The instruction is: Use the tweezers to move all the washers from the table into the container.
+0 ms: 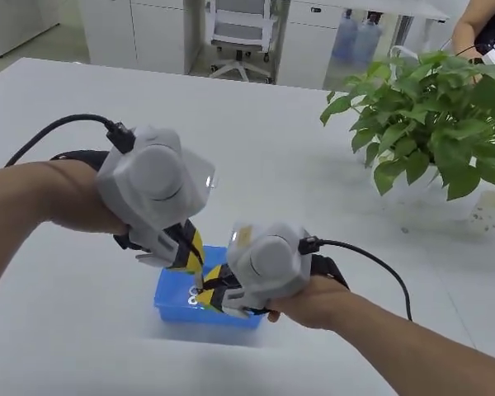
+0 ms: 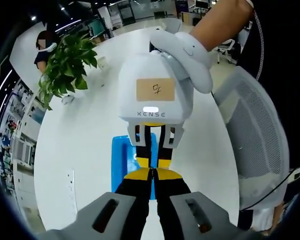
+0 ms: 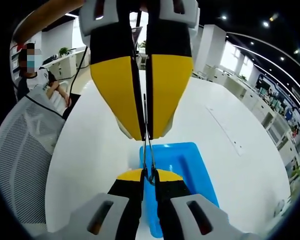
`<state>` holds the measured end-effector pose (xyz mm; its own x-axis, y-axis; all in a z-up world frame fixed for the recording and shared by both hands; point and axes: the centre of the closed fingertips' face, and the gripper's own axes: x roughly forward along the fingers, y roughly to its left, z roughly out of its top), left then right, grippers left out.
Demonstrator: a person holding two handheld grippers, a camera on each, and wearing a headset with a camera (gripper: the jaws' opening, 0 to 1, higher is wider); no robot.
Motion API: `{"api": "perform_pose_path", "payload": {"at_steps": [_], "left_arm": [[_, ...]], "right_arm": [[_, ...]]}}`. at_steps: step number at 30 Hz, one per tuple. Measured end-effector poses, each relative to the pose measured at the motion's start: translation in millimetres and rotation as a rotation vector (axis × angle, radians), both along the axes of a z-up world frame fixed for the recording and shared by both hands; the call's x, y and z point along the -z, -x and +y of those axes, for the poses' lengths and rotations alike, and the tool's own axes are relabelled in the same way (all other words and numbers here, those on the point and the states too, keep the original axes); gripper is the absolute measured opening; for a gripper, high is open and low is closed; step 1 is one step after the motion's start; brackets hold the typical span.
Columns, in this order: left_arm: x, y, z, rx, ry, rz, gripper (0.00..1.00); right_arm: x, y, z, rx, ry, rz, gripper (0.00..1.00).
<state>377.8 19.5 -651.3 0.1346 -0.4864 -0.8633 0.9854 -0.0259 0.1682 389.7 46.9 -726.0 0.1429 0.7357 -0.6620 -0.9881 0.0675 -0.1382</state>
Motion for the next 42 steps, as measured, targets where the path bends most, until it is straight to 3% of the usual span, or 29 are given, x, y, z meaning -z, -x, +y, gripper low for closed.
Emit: {"api": "perform_pose_path", "payload": {"at_steps": [20,42], "left_arm": [[18.3,-25.7,0.3,0.004,0.006,0.001,0.05],[48.2,-49.8,0.9,-0.005,0.016,0.013,0.05]], "right_arm": [[18.2,-24.5,-1.0,0.019,0.002,0.028,0.10],[47.9,-45.8,-0.1,0.027,0.006,0.062,0.10]]}}
